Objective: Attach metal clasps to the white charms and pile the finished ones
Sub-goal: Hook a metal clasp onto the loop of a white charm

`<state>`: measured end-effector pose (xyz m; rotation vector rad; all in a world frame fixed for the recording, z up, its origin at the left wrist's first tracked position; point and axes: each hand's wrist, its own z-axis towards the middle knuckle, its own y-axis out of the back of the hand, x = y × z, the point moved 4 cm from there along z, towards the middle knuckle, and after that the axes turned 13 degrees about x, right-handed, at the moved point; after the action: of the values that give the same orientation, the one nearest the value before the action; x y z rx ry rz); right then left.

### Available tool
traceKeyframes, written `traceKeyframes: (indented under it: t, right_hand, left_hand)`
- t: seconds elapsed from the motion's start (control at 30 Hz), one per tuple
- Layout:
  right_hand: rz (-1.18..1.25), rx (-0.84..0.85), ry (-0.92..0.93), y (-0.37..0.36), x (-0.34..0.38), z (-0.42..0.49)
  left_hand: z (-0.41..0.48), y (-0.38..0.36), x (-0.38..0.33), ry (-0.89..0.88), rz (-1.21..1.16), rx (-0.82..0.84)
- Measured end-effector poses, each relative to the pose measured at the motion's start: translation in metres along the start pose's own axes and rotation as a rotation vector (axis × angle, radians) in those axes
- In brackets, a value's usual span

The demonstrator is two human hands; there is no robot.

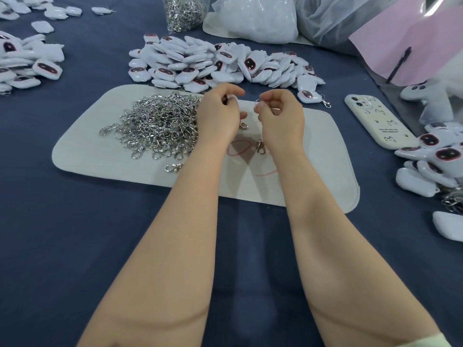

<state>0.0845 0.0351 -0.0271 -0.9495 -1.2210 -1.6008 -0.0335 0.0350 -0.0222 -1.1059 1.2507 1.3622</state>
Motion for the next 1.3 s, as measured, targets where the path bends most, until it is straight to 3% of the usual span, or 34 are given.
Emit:
traceKeyframes:
  t: [0.17, 0.5, 0.73, 1.3]
  right_hand:
    - [0.011, 0.003, 0.010, 0.0012, 0.0009, 0.0005]
    - [0.001, 0.058, 0.003, -0.0025, 0.0001, 0.0020]
    - [-0.106, 0.071, 0.066, -0.0051, 0.0016, 0.0008]
    - [-0.143, 0.013, 0.011, 0.0005, 0.0008, 0.0023]
  left_hand:
    - [0.0029, -0.0094, 0.0000, -0.032, 0.364, 0.055]
    - [0.0034, -0.0058, -0.0008, -0.100, 0.386, -0.061]
    - [0.0030, -0.0063, -0.0008, -0.096, 0.381, -0.034]
    - [0.0031, -0.0107, 0.0011, -0.107, 0.361, 0.000]
